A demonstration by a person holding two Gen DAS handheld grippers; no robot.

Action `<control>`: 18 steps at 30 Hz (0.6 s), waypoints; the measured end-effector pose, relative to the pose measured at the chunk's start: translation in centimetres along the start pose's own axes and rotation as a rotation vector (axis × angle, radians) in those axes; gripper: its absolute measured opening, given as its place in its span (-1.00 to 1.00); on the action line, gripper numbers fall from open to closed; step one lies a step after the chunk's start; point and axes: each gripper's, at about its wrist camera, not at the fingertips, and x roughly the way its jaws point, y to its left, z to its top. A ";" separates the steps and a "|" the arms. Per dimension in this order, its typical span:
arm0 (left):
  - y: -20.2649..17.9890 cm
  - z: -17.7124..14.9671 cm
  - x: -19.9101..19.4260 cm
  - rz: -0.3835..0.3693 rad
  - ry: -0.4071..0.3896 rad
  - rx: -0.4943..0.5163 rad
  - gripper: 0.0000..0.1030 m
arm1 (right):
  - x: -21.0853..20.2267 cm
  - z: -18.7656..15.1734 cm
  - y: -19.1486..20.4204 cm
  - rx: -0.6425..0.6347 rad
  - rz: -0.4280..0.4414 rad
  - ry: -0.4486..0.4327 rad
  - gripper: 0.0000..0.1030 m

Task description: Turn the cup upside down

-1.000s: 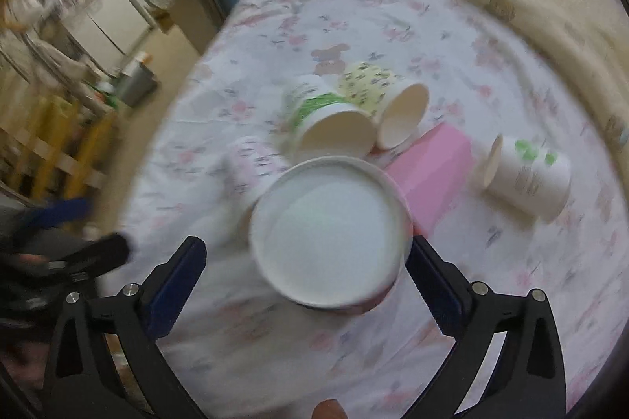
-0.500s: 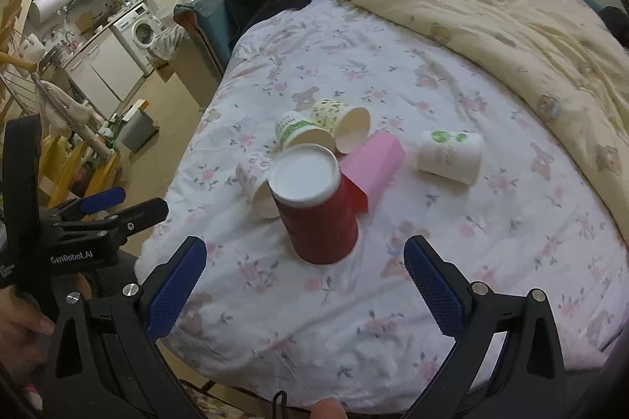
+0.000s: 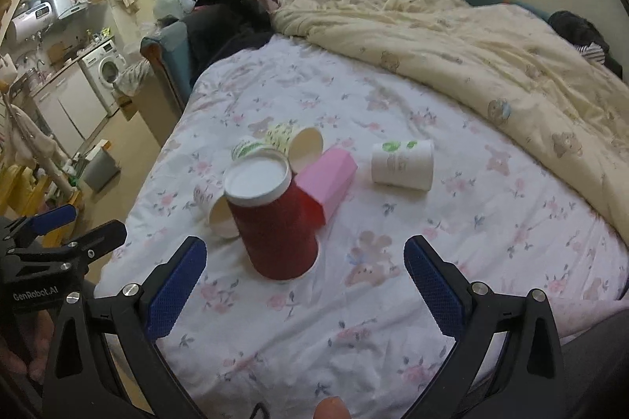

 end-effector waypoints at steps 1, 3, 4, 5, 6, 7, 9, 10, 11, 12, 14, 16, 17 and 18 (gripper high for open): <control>0.0 0.1 0.2 0.008 0.001 -0.001 1.00 | 0.0 0.1 -0.1 0.005 -0.002 -0.003 1.00; -0.1 0.1 0.4 0.021 0.002 0.000 1.00 | 0.2 0.1 -0.5 0.025 -0.002 0.007 1.00; -0.1 0.1 0.4 0.011 0.003 0.000 1.00 | 0.3 0.1 -0.7 0.033 -0.004 0.012 1.00; -0.3 0.1 0.4 0.004 0.003 0.000 1.00 | 0.4 0.1 -0.8 0.041 -0.005 0.014 1.00; -0.4 0.1 0.3 0.000 0.000 0.004 1.00 | 0.4 0.1 -1.0 0.049 -0.004 0.014 1.00; -0.5 0.1 0.2 0.000 -0.003 0.008 1.00 | 0.3 0.2 -1.1 0.052 -0.005 0.010 1.00; -0.6 0.1 0.2 -0.005 -0.006 0.010 1.00 | 0.3 0.2 -1.2 0.051 -0.012 0.008 1.00; -0.6 0.1 0.1 -0.011 -0.007 0.007 1.00 | 0.3 0.2 -1.2 0.052 -0.013 0.009 1.00; -0.5 0.1 0.1 -0.015 -0.008 0.004 1.00 | 0.4 0.2 -1.2 0.054 -0.012 0.012 1.00; -0.5 0.1 0.1 -0.016 -0.009 0.003 1.00 | 0.4 0.1 -1.2 0.056 -0.011 0.014 1.00; -0.5 0.1 0.1 -0.014 -0.009 -0.001 1.00 | 0.4 0.1 -1.2 0.055 -0.010 0.011 1.00; -0.4 0.2 0.1 -0.017 -0.005 -0.006 1.00 | 0.4 0.1 -1.2 0.051 -0.012 0.008 1.00; -0.4 0.2 0.1 -0.017 -0.003 -0.008 1.00 | 0.4 0.1 -1.2 0.052 -0.011 0.010 1.00; -0.4 0.2 0.2 -0.017 -0.002 -0.009 1.00 | 0.4 0.1 -1.2 0.053 -0.008 0.013 1.00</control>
